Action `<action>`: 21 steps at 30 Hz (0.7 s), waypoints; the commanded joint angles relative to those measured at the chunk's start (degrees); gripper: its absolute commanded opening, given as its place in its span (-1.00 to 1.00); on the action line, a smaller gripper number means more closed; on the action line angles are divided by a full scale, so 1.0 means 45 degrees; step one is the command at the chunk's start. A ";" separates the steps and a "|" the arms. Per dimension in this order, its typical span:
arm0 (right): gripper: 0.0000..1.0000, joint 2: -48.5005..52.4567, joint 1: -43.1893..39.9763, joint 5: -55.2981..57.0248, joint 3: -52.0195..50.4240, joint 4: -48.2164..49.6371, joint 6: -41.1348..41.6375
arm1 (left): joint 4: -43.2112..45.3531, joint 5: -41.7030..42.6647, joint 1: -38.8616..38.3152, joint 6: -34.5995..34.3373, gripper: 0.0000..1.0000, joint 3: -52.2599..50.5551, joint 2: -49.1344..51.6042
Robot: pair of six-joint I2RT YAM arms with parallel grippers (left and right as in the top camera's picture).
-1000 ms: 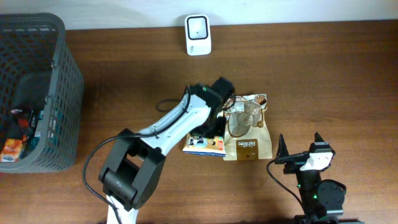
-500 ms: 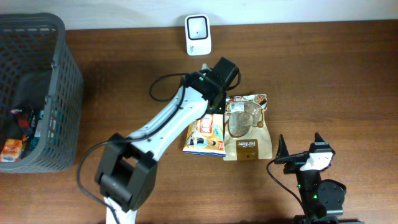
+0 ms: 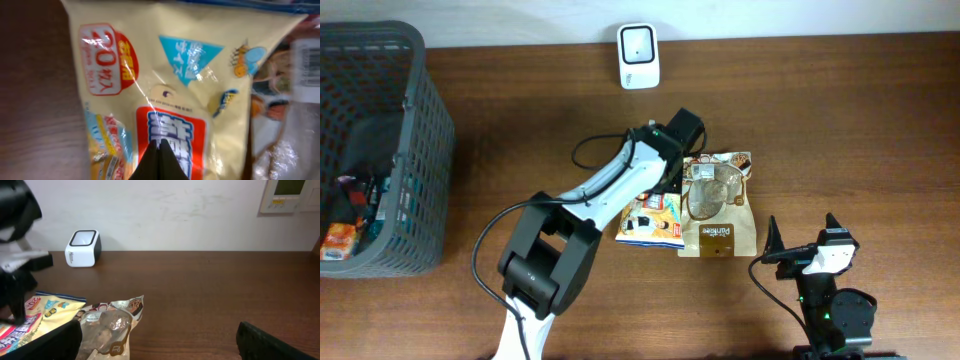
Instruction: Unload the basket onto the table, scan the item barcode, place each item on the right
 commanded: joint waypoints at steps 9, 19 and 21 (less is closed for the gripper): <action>0.97 -0.0083 0.0068 0.0107 -0.0112 -0.0015 -0.0078 | -0.3327 0.1549 -0.0029 -0.0330 -1.00 0.1370 -0.1268; 0.97 -0.0083 0.0068 0.0107 -0.0112 -0.0015 -0.0078 | 0.1452 0.2409 -0.0175 -0.0903 -1.00 -0.3575 -0.1268; 0.97 -0.0083 0.0068 0.0102 -0.0112 -0.0019 -0.0073 | 0.1598 0.2691 -0.0146 -0.0894 -1.00 -0.3774 -0.1273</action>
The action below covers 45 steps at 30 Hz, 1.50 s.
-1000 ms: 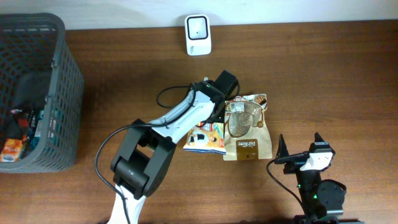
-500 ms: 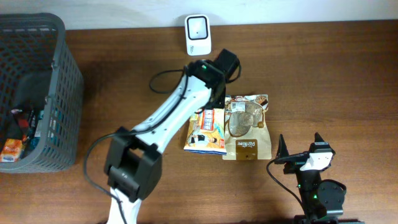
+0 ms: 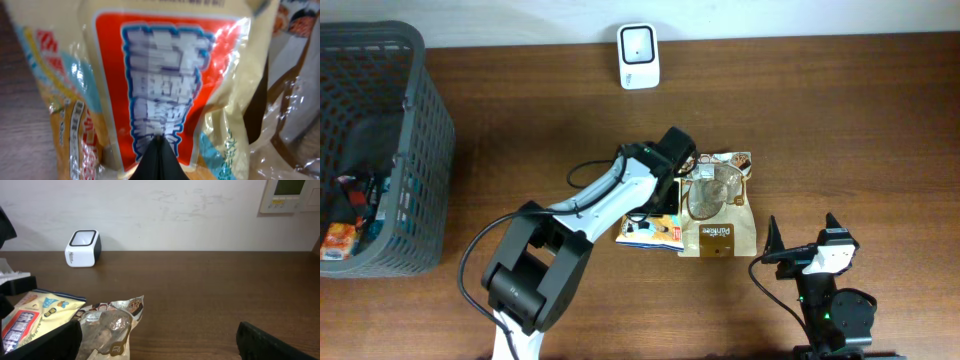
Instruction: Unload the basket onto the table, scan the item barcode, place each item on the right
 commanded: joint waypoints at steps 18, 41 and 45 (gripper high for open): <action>0.97 -0.0083 0.0068 0.0112 -0.0112 -0.0015 -0.0078 | -0.3298 -0.2157 0.0121 0.1005 -0.41 0.4318 -0.3599; 0.97 -0.0083 0.0068 0.0112 -0.0112 -0.0019 -0.0078 | -0.3507 -0.2234 1.0579 0.6373 0.99 0.6892 -0.8087; 0.97 -0.0083 0.0068 0.0112 -0.0112 -0.0019 -0.0078 | -0.2667 -0.3196 1.2599 0.7922 0.98 0.6892 -0.7354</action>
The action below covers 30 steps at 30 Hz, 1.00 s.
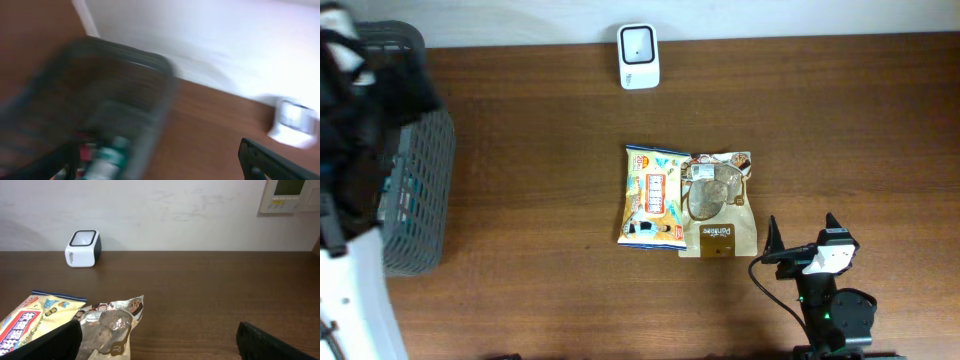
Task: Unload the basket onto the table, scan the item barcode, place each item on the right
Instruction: 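Move the left gripper into the basket and grasp the blue mouthwash bottle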
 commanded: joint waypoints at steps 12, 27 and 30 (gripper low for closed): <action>0.97 -0.0083 0.0068 0.0112 -0.0112 -0.0015 -0.0073 | 0.0471 0.0782 0.4279 0.1739 0.98 0.0102 0.3842; 0.97 -0.0083 0.0068 0.0112 -0.0112 -0.0015 -0.0073 | -0.1501 0.2127 0.4600 0.3215 0.90 0.0078 0.8126; 0.97 -0.0083 0.0068 0.0112 -0.0112 -0.0015 -0.0073 | -0.1603 0.1773 0.4609 0.3211 0.86 0.0078 0.8408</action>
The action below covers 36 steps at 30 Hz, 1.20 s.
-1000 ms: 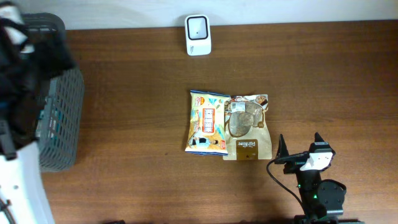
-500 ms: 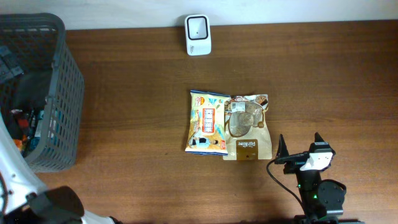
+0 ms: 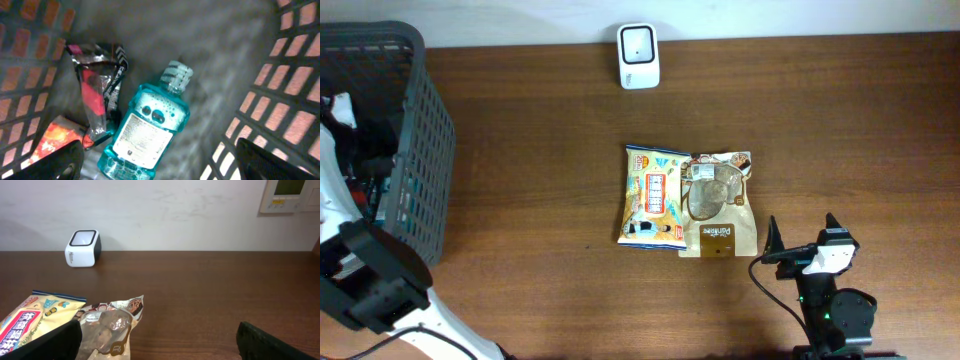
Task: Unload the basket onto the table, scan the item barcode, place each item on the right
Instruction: 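Move the left gripper into the basket and grasp the blue mouthwash bottle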
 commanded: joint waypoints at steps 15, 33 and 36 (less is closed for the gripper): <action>0.97 -0.0083 0.0068 0.0107 -0.0112 -0.0015 -0.0083 | 0.1156 -0.0379 0.0073 0.1880 0.86 -0.3041 0.0573; 0.97 -0.0083 0.0068 0.0107 -0.0112 -0.0019 -0.0083 | 0.3419 0.0296 0.0991 0.3026 0.70 -0.5634 0.0636; 0.97 -0.0083 0.0068 0.0107 -0.0112 -0.0015 -0.0083 | 0.3419 0.0403 0.0986 0.3026 0.52 -0.5629 0.0636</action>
